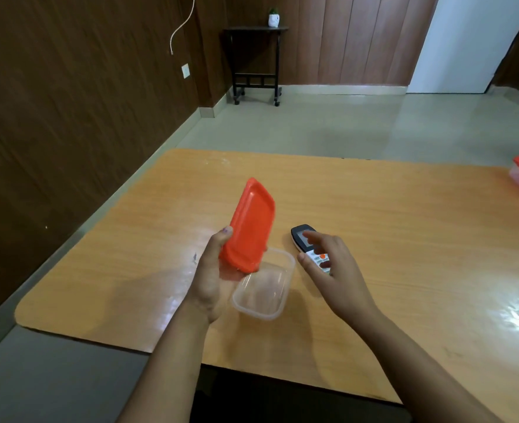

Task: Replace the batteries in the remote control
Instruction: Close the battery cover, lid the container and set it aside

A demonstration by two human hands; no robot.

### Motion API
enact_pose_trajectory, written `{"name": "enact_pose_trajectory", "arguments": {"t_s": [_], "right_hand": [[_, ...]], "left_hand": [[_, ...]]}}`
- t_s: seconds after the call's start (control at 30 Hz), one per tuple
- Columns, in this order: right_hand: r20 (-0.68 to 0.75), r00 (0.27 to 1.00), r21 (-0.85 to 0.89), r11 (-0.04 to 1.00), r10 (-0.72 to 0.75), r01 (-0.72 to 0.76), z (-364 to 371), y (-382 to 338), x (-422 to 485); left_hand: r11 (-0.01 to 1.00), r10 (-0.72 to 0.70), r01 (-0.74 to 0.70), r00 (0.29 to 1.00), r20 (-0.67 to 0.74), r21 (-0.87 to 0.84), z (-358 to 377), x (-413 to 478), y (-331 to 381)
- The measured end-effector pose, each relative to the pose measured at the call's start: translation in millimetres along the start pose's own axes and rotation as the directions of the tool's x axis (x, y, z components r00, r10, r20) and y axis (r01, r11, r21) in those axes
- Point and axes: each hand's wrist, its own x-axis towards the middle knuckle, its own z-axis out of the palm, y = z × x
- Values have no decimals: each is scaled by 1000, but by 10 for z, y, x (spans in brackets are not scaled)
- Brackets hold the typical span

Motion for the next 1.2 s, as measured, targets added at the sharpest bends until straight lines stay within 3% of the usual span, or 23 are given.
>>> {"name": "enact_pose_trajectory", "arguments": {"t_s": [0.1,0.2,0.3,0.37,0.43,0.47,0.5,0.57,0.63,0.67,0.77,0.87,1.0,1.1,1.2], "right_hand": [[60,987,337,928,151,-162,-18,-117,38],[159,962,505,818,223,-274,-59,-187,54],[191,955,558,775,228,-297,-57,-189,56],[169,943,627,707,285,-326,-36,-176,65],[125,922,703,622,368,-344,-49,-142,90],[105,910,725,595,402,-346,-67,-118,108],[89,900,729,588,427,-352,-88,-88,129],[80,886,702,605,456,-375,-134,-27,159],[100,879,664,627,466,-408,-156,8,174],[115,874,645,633,472,-427,-156,15,176],[162,863,591,653,478,-473,-108,7,173],[184,873,515,712,451,-477,-40,2,149],[122,895,315,838,430,-445,56,12,101],[-27,945,42,945,325,-324,81,27,76],[-87,971,-275,931,225,-240,61,17,46]], "left_hand": [[989,-132,141,975,181,-36,46,-68,27],[977,-213,202,947,241,67,55,-103,45],[963,-238,206,954,185,176,56,-114,46],[932,-135,122,991,14,342,2,-104,27],[749,121,20,979,-166,663,-107,-61,22],[586,235,33,949,-209,810,-185,-44,38],[444,252,106,938,-237,890,-268,-29,53],[325,34,280,951,-307,903,-383,-28,79],[358,-191,357,932,-307,863,-437,-33,51],[407,-223,348,934,-278,844,-450,-35,34],[521,-130,214,977,-171,826,-456,-9,-3],[474,71,81,989,-130,877,-415,30,-39],[517,176,99,960,-218,850,-374,67,-69],[478,93,236,944,-315,846,-393,68,-36],[443,-127,342,939,-320,829,-372,30,-29]]}}
